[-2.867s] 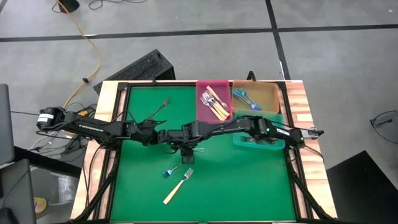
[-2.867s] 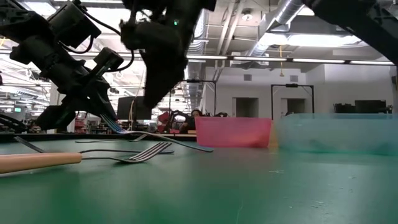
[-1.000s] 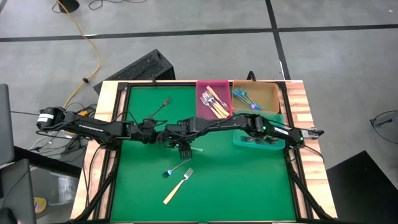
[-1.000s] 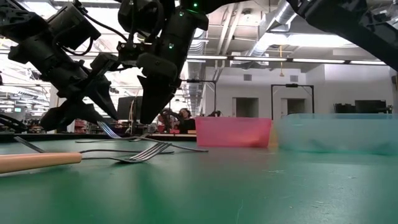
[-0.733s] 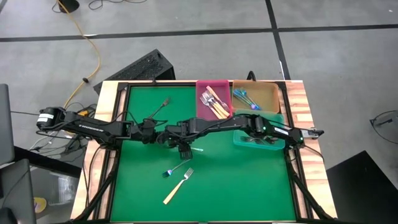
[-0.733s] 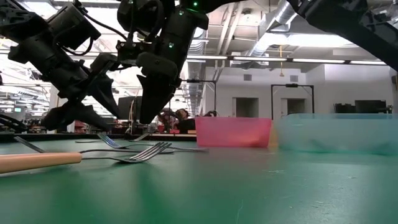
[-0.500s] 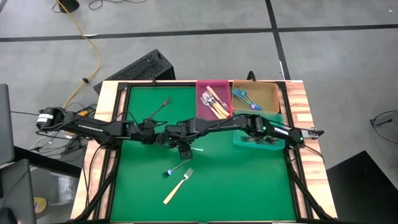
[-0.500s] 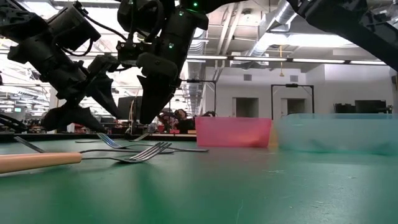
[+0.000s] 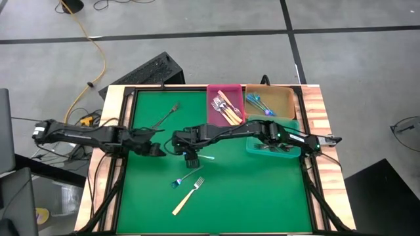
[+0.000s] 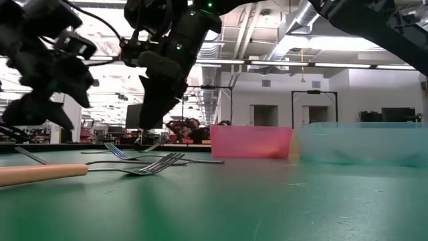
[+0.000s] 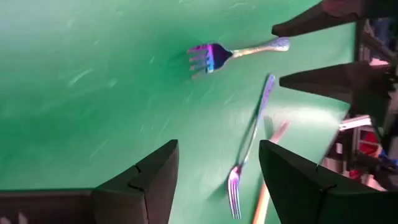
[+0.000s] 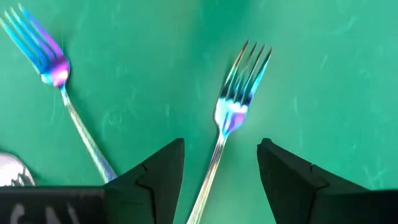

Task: Sort silverware by color (type)
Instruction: Put the blue fork into the orange bin

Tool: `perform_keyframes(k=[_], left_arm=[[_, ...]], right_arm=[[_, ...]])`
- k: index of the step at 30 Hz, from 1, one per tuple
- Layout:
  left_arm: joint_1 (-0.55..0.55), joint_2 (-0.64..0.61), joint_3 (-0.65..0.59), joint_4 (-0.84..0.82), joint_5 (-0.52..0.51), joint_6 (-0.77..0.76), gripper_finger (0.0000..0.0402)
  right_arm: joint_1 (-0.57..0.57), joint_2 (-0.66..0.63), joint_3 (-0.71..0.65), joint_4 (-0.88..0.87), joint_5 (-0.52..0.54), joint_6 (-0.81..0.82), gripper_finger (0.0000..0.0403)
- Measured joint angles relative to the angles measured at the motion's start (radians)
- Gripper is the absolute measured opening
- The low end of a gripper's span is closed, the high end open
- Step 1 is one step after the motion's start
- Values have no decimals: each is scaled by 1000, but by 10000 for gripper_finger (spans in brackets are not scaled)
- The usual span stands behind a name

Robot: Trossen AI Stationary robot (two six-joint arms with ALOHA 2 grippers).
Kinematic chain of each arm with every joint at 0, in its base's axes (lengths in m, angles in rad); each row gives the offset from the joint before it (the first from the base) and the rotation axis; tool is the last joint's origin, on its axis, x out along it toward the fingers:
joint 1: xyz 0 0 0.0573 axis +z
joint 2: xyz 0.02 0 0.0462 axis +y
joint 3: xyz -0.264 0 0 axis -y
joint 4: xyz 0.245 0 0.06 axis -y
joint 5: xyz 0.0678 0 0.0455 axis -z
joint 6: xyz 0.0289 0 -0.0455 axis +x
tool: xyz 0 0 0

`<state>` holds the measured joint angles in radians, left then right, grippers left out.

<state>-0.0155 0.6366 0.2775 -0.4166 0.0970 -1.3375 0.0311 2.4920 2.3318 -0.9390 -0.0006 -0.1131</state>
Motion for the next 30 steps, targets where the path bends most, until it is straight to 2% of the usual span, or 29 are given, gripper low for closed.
perform_keyframes(k=[7, 12, 22, 30], left_arm=[[-33, -276, 0, -168, -61, -73, 206], [-37, -392, 0, -235, -143, -88, 206], [-37, -433, 0, -311, -176, -104, 206], [-37, -432, 0, -313, -182, -98, 206]], right_arm=[[0, 34, 0, 65, -1, 7, 222], [-2, 67, 2, 45, -2, 11, 222], [-10, 106, 5, -10, -11, 10, 219], [-25, 109, 5, -45, -61, 9, 171]])
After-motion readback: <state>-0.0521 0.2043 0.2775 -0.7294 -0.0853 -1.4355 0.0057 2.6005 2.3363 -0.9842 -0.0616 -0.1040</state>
